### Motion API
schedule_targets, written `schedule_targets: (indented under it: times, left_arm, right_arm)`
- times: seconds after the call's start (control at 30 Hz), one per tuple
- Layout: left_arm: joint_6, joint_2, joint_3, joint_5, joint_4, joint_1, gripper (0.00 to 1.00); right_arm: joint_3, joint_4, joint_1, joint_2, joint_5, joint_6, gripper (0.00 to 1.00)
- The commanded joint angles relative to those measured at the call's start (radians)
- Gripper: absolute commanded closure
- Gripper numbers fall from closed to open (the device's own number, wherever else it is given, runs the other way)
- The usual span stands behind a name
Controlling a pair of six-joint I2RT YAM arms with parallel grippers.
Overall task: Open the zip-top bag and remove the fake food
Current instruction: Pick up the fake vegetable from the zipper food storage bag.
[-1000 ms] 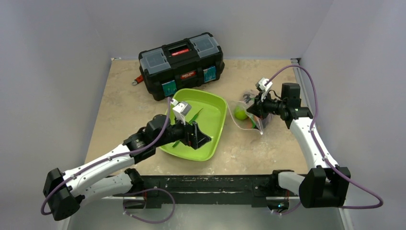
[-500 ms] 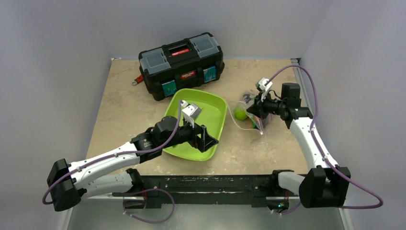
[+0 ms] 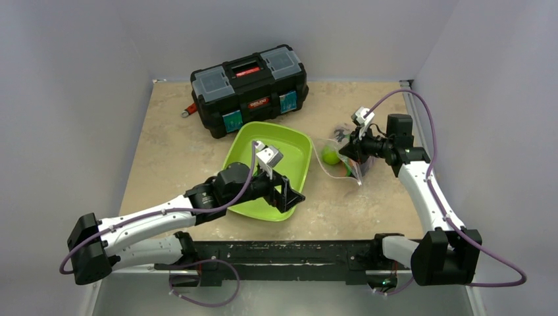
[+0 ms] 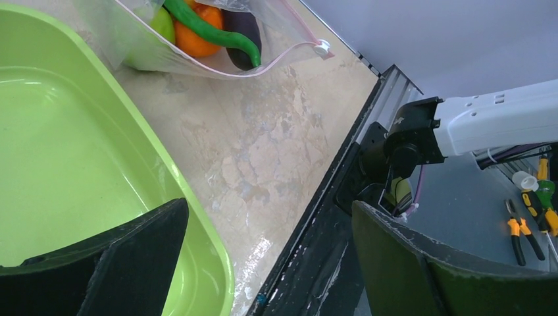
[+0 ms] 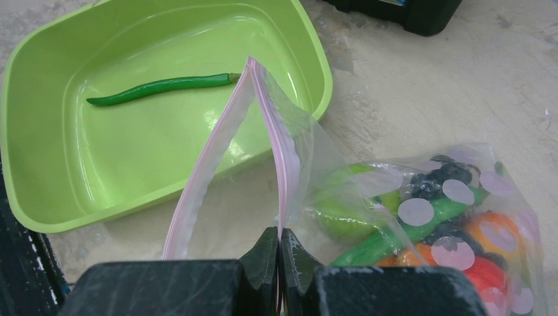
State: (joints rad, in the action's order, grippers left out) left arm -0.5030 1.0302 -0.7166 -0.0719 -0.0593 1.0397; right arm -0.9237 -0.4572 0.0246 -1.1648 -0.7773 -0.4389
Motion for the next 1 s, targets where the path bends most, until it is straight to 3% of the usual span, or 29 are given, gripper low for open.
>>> schedule_targets:
  times: [0.0,0.43,0.6,0.97]
  left_arm:
    - [0.03,0.009,-0.05,0.016,-0.07,0.014,0.07]
    - [0.07,0.043,-0.047,-0.009,-0.152,0.026,0.07]
    - [0.046,0.077,-0.033,-0.028,-0.283,0.028,0.07]
    - [-0.026,0.266,-0.12,-0.075,-0.418,0.029,0.09]
  right_arm:
    - [0.009,0.007,-0.007,0.001,-0.015,-0.013,1.0]
    - [0.009,0.008,-0.006,-0.002,-0.017,-0.012,1.0]
    - [0.01,0.009,-0.005,-0.005,-0.031,-0.009,1.0]
    - [0.018,0.019,0.013,-0.021,-0.046,0.003,1.0]
